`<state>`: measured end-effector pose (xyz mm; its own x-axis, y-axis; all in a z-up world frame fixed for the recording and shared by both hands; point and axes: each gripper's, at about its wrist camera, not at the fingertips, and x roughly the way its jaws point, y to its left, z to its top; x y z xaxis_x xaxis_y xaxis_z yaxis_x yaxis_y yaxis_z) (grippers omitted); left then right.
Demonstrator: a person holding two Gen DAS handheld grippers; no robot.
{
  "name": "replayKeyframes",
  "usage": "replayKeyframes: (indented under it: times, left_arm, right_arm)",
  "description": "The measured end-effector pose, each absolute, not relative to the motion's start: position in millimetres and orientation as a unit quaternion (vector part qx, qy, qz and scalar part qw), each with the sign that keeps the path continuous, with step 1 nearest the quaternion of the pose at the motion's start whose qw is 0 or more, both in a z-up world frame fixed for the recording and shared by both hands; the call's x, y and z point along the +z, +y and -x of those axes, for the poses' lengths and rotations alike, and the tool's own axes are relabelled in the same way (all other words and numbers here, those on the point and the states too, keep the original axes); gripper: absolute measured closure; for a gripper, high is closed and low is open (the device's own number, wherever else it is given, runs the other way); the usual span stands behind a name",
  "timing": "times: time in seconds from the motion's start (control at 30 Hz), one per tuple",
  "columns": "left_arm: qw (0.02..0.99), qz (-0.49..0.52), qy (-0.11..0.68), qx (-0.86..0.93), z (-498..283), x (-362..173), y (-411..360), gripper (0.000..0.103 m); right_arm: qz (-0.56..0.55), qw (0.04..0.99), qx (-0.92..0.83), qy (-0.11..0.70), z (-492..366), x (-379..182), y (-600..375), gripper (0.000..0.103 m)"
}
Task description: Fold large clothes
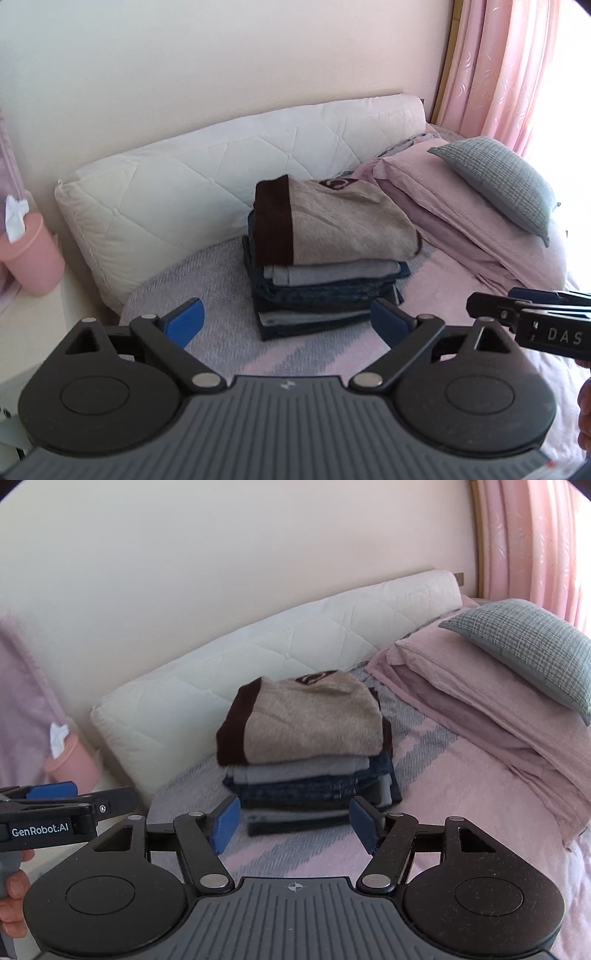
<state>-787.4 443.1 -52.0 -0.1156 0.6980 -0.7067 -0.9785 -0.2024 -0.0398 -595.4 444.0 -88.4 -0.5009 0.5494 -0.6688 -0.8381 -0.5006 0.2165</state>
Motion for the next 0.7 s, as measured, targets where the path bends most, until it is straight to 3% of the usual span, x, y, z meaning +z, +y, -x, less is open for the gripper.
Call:
replayKeyframes:
  times: [0.7]
  left_arm:
    - [0.586, 0.319, 0.237, 0.706, 744, -50, 371, 0.008]
  right_arm:
    - [0.29, 0.397, 0.829, 0.267, 557, -81, 383, 0.04]
